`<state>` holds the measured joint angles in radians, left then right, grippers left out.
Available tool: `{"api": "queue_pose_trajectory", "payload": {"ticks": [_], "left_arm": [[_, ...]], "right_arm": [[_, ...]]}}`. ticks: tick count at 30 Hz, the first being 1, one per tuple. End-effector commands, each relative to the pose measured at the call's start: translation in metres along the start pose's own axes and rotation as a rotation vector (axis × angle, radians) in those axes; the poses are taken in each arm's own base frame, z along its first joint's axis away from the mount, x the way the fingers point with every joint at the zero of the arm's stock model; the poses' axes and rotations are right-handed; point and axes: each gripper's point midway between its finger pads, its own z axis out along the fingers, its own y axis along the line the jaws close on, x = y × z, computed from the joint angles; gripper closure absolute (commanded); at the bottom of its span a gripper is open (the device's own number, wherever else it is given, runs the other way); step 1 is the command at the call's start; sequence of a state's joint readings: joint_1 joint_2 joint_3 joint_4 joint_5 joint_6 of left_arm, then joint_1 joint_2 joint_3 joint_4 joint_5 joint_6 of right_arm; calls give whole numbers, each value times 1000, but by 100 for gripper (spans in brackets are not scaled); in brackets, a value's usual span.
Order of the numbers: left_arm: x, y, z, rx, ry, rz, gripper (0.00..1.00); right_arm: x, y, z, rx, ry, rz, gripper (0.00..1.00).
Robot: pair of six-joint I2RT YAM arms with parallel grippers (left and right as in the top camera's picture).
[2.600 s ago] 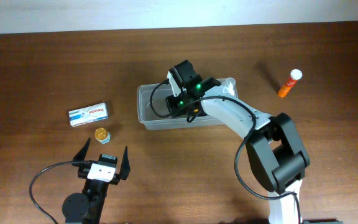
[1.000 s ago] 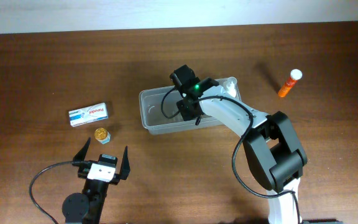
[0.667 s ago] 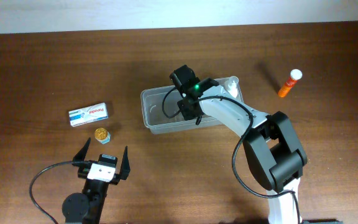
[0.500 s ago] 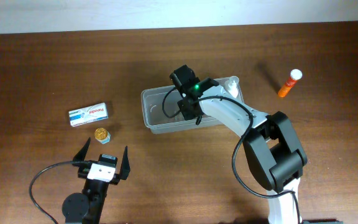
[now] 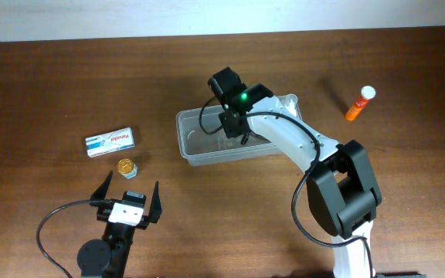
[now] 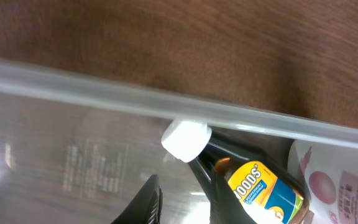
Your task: Pack container
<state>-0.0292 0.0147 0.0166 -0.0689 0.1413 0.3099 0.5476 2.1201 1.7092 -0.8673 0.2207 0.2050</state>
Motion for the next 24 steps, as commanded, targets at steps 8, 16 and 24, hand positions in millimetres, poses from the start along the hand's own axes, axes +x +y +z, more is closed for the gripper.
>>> {"api": "queue_pose_trajectory", "payload": {"ticks": [8, 16, 24], "left_arm": [[2, 2, 0, -13, 2, -3, 1], [2, 2, 0, -13, 2, -3, 1], [2, 2, 0, -13, 2, -3, 1]], "right_arm": [[-2, -16, 5, 11, 13, 185, 81], [-5, -19, 10, 8, 1, 216, 81], [-2, -22, 24, 6, -17, 229, 81]]}}
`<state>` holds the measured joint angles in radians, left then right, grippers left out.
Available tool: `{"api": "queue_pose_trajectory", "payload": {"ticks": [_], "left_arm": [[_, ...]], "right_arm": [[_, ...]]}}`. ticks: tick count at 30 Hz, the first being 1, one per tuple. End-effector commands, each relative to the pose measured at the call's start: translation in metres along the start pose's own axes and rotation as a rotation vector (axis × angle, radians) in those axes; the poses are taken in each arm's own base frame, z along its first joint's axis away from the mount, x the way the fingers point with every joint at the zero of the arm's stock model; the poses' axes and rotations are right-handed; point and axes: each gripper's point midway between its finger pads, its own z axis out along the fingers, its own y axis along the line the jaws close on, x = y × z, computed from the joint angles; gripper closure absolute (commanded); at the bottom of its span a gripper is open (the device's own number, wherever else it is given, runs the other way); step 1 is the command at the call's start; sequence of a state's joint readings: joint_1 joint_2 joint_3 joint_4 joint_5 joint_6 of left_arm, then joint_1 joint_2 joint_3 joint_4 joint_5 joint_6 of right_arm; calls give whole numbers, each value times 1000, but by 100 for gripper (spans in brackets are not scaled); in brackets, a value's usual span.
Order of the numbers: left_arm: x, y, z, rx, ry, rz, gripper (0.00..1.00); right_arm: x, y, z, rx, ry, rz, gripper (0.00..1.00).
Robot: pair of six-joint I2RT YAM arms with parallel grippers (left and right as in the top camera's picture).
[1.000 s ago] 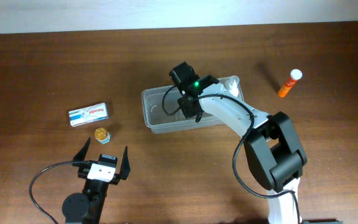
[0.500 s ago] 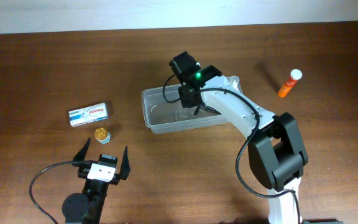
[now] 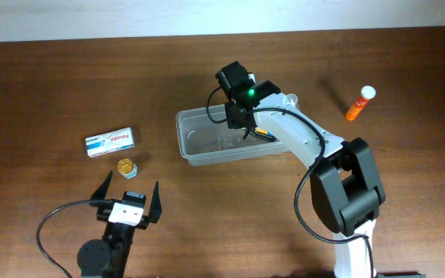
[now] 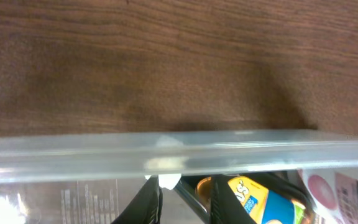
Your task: Pack container
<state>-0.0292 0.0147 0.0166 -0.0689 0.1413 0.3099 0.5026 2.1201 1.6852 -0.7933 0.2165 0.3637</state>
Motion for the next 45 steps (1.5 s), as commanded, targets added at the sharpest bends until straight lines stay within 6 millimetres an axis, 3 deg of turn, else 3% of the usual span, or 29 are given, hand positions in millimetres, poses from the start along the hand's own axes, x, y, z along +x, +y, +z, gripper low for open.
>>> {"api": "queue_pose_trajectory", "payload": {"ticks": [1, 16, 26, 45], "left_arm": [[2, 2, 0, -13, 2, -3, 1], [2, 2, 0, -13, 2, -3, 1], [2, 2, 0, -13, 2, -4, 1], [2, 2, 0, -13, 2, -3, 1]], "right_arm": [[9, -7, 16, 10, 20, 20, 81], [9, -5, 25, 2, 0, 25, 81], [21, -2, 43, 4, 44, 16, 81], [46, 15, 40, -106, 160, 7, 81]]}}
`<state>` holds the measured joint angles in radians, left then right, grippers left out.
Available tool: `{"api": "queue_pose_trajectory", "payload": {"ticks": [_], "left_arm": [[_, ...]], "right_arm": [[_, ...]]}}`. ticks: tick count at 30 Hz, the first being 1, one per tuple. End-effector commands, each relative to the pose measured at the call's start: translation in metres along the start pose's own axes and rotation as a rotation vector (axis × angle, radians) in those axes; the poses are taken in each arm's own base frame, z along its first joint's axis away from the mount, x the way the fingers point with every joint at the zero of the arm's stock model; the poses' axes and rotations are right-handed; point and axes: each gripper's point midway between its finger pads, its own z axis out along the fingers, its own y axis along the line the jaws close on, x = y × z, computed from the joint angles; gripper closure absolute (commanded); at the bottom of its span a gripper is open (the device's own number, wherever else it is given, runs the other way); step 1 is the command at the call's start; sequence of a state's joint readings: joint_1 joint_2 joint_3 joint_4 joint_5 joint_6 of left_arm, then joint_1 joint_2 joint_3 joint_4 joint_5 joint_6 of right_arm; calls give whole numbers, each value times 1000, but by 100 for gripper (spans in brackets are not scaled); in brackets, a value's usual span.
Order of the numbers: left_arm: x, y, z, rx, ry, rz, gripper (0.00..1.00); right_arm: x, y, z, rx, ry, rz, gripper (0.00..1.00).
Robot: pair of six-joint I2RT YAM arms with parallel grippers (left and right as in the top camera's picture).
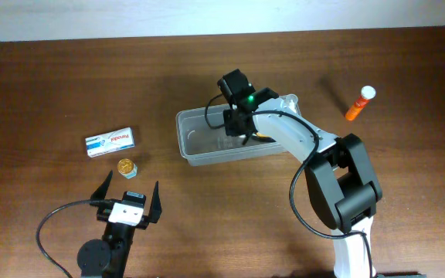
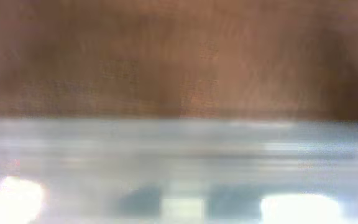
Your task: Pack container
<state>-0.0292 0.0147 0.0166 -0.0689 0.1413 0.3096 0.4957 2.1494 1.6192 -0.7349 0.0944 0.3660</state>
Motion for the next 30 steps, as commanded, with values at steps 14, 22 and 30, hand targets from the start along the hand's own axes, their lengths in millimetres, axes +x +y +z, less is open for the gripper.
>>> {"api": "queue_pose_trajectory", "payload": {"ticks": [14, 22, 30], "left_arm": [[2, 2, 0, -13, 2, -3, 1], [2, 2, 0, -13, 2, -3, 1], [2, 2, 0, -13, 2, -3, 1]], "right_arm": [[26, -7, 17, 5, 109, 12, 81], [14, -28, 18, 35, 83, 50, 81], [-1, -50, 21, 38, 47, 105, 81]]}}
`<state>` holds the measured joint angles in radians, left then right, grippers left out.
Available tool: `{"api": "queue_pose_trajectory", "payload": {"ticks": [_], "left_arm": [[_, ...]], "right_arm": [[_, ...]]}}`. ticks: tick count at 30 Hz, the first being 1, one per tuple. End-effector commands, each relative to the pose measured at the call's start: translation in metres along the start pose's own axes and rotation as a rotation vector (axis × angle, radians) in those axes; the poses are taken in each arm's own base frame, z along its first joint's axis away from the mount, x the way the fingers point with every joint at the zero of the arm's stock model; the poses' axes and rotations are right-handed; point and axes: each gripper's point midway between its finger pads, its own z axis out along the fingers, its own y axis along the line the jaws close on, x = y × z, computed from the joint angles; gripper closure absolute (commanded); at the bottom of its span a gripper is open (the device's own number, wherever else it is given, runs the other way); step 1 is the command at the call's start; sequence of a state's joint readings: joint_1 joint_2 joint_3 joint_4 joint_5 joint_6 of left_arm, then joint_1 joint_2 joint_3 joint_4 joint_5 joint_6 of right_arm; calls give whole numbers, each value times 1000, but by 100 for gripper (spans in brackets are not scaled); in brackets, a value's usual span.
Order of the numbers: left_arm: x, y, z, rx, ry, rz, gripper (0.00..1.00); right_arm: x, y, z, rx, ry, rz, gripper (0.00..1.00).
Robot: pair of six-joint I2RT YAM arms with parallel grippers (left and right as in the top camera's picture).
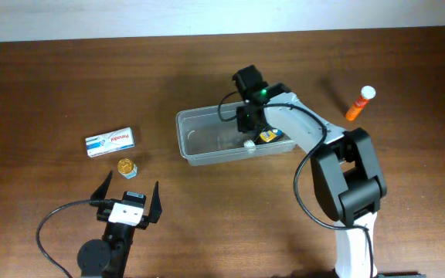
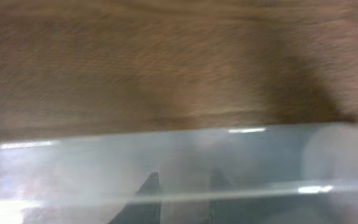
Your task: Pack container
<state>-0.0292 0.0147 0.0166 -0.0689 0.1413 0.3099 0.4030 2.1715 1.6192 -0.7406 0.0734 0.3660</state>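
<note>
The clear plastic container [image 1: 207, 137] stands mid-table. A dark sauce bottle [image 1: 265, 137] with a white cap and a yellow-blue label lies inside at its right end. My right gripper [image 1: 248, 130] reaches down over the far wall and is shut on the bottle near its cap. The right wrist view is blurred: the right gripper [image 2: 184, 186] shows only as two dark fingers behind the frosted container wall [image 2: 104, 168], and the bottle itself cannot be made out. My left gripper [image 1: 132, 185] rests open near the front edge, holding nothing.
A blue-white box [image 1: 110, 140] and a small gold-capped item [image 1: 127, 167] lie left of the container. An orange tube [image 1: 359, 103] with a white cap lies at the far right. The right arm's links arch over the container's right end.
My right gripper has shifted right along the container, and the bottle with it. The bottle's cap and label now show in the overhead view. The left arm has not moved.
My right gripper first held the bottle by its neck inside the container, near the middle. It then stood slightly further right and back, still on the bottle. Then the wrist view blurred, and now the bottle lies at the container's right end.
</note>
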Motion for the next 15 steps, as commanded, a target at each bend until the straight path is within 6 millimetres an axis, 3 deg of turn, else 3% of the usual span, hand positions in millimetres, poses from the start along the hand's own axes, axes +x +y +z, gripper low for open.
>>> {"api": "queue_pose_trajectory", "payload": {"ticks": [1, 7, 15], "left_arm": [[2, 2, 0, -13, 2, -4, 1], [2, 2, 0, -13, 2, -3, 1], [2, 2, 0, -13, 2, -3, 1]], "right_arm": [[2, -13, 9, 22, 13, 25, 81], [0, -23, 9, 29, 20, 23, 81], [14, -28, 9, 49, 77, 20, 81]]}}
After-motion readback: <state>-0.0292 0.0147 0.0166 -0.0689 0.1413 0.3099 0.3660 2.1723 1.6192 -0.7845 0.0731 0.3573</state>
